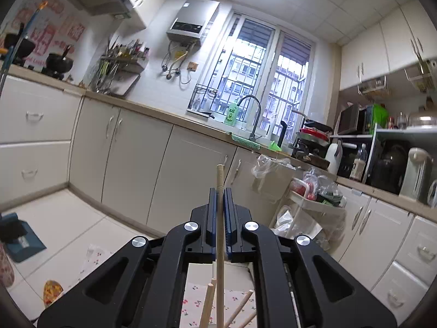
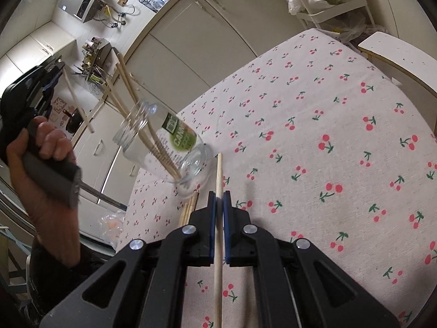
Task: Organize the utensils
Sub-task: 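Lower the left chopstick into the jar and open the left gripper, then lower the right chopstick into the jar and open the right gripper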
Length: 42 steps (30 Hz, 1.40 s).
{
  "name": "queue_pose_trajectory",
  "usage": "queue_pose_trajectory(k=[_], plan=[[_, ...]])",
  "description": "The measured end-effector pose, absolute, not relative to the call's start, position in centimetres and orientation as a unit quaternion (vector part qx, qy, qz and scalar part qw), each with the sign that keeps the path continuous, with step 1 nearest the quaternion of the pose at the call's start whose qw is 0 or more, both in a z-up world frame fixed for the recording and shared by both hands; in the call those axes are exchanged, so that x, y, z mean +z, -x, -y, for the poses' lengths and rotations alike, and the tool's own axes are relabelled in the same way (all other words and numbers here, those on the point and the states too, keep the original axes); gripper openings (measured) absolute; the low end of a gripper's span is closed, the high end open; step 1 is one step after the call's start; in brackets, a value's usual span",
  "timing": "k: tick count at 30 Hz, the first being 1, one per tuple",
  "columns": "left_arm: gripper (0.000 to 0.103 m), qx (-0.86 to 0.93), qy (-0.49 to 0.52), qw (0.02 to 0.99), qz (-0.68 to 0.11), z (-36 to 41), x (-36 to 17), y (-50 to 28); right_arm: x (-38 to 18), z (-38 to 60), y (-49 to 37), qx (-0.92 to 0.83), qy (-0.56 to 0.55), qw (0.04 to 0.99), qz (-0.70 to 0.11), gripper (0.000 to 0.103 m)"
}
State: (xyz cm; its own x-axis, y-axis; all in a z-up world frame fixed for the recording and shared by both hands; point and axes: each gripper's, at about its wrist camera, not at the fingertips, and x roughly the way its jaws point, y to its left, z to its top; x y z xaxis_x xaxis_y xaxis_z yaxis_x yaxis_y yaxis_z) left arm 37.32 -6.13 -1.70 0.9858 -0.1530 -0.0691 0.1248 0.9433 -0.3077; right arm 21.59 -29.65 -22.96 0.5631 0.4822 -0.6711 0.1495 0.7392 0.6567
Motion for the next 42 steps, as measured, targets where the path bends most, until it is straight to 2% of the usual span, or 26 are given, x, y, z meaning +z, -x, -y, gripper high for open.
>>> queue_pose_trajectory(k=[10, 22, 30, 37, 42], plan=[[0.006, -0.057, 0.118, 0.99, -0.05, 7.5, -4.4, -37.4, -23.3, 29.8, -21.6, 0.101, -0.353, 0.811, -0.456, 0.006], [0.006, -0.055, 0.103, 0.993, -0.031, 7.2, -3.5, -37.0, -23.3, 29.8, -21.7, 0.105, -0.359, 0.808, -0.454, 0.006], [0.006, -0.064, 0.091, 0.993, -0.051, 7.2, -4.4, -36.5, -22.7, 29.9, -21.6, 0.109, -0.363, 0.812, -0.444, 0.006], [0.006, -0.058, 0.098, 0.991, -0.063, 4.7, -4.6, -34.0, -21.1, 30.5, -21.6, 0.114, -0.38, 0.824, -0.405, 0.006], [0.007, -0.034, 0.111, 0.988, -0.097, 1.4, -6.3, -31.9, -17.4, 30.4, -23.6, 0.121, -0.389, 0.85, -0.334, 0.006]])
